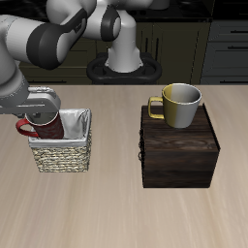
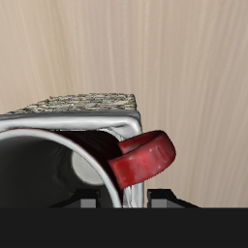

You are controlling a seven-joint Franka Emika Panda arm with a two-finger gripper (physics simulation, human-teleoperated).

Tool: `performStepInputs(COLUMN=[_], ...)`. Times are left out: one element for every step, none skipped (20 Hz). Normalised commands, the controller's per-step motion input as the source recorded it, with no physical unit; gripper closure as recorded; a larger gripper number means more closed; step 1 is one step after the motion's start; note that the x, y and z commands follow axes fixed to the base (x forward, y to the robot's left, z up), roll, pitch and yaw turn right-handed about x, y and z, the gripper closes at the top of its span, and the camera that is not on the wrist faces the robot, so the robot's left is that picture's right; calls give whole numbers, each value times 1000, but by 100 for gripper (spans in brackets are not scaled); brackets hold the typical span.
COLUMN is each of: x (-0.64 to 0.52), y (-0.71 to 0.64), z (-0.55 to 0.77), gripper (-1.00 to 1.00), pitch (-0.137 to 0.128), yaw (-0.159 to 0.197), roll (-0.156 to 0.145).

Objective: Place the red mug in the basket

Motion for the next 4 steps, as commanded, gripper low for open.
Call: performStepInputs(x=[-59, -44, -65, -58], y=[59, 166, 61, 62], z=[-74, -53, -12, 47], gripper=[-100, -100, -100, -100], pitch=[3, 9, 14, -27], yaw=[-11, 62, -7, 28], roll=[1, 34, 35, -23])
